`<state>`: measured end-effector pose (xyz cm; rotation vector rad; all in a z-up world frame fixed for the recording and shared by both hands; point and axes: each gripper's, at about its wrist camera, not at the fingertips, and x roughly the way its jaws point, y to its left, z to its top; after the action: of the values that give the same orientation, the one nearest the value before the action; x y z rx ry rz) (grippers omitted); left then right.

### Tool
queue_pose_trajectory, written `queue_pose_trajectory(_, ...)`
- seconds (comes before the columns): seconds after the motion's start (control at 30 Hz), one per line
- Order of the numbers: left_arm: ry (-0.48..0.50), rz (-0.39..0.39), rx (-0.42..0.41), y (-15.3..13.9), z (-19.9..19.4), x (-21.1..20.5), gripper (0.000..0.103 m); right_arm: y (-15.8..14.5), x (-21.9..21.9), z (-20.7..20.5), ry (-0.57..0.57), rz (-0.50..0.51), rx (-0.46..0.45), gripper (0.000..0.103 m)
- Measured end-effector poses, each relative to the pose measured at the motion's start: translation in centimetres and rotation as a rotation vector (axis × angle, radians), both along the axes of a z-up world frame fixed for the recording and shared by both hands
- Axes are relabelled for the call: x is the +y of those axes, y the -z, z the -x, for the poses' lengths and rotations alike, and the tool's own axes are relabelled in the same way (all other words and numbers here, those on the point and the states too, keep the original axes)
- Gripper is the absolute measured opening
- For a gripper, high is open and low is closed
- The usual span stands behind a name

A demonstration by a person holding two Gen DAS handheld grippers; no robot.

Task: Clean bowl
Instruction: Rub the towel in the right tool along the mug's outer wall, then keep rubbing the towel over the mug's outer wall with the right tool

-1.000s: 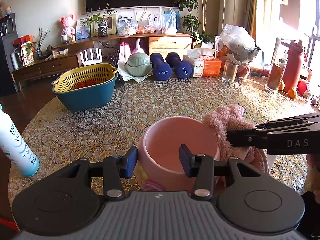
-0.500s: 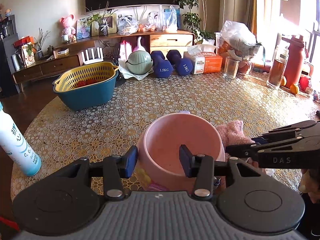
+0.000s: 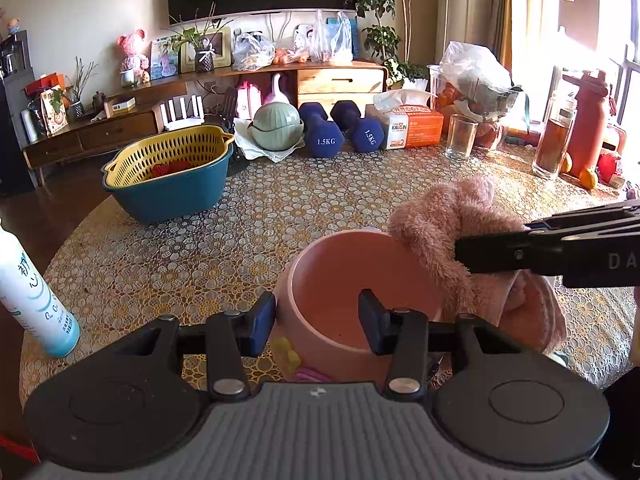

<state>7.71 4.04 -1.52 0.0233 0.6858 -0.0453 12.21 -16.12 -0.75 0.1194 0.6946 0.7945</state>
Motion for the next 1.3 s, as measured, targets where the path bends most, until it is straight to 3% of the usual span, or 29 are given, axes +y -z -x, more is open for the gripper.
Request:
queue_pose_trajectory(0.33,0.003,0.008,-0.005,0.0,0.0,0.2,0.045,2.5,-0.1,-2.0,0.05,0.042,0.049,0.02)
queue_pose_trajectory(0.47,0.006,0.004,-0.004,0.0,0.1,0.4,0.045,4.6,1.2,-2.2,0.015,0.134,0.077,0.02)
queue_pose_trajectory(0.57,0.004,0.007,-0.002,0.0,0.1,0.4,0.045,5.5,1.8,-1.3,-0.026,0.205,0.02,0.02)
queue_pose_trajectory(0.8,0.003,0.01,-0.001,0.0,0.1,0.4,0.045,3.1,-2.6,-1.2,0.043,0.091,0.06,0.02)
queue_pose_trajectory(0.97,0.001,0.006,-0.001,-0.1,0.0,0.4,0.045,0.8,-3.4,0.8,-0.01,0.014,0.038,0.02)
queue_pose_trajectory(1.1,0.001,0.003,0.0,-0.1,-0.1,0.3,0.045,1.0,-1.1,1.7,-0.059,0.058,0.014,0.02)
queue_pose_trajectory(1.3,0.004,0.009,-0.004,0.0,-0.1,0.4,0.045,2.1,0.2,1.3,-0.041,0.134,-0.028,0.02)
